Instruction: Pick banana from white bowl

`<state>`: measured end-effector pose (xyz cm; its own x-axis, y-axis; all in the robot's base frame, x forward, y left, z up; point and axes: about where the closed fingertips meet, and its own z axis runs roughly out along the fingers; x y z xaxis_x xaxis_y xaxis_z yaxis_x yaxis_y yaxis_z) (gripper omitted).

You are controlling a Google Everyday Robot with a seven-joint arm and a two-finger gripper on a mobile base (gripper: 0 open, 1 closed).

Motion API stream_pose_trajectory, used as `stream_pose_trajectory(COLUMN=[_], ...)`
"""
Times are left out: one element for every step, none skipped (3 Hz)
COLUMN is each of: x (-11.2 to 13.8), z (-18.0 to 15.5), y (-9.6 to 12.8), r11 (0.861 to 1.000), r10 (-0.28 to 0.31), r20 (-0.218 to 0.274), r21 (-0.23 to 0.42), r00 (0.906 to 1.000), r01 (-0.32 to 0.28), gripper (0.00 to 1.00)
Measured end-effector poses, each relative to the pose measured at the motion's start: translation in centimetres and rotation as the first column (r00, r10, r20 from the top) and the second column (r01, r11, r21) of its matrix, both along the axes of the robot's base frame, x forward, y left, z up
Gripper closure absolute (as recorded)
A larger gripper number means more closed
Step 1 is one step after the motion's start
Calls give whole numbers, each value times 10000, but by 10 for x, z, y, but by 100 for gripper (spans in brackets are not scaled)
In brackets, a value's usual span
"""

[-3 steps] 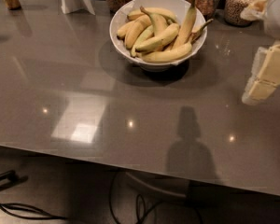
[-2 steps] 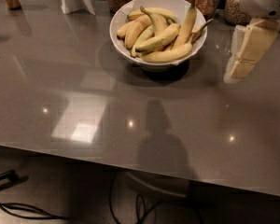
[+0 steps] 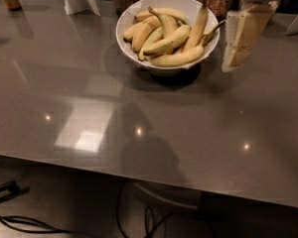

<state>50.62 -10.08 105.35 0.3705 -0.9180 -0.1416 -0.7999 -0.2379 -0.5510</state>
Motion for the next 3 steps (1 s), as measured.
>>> stream_pose_trajectory(x=[0,19,59], z=[0,-1,-3], y=[0,7,33], r11=[10000,9954,9714], r10=[4,770,2214], r20=[5,805,1830], r21=[-3,-639,-1278], r00=[10000,9938,9579], r01=[-4,-719,-2001], gripper=[0,0,0])
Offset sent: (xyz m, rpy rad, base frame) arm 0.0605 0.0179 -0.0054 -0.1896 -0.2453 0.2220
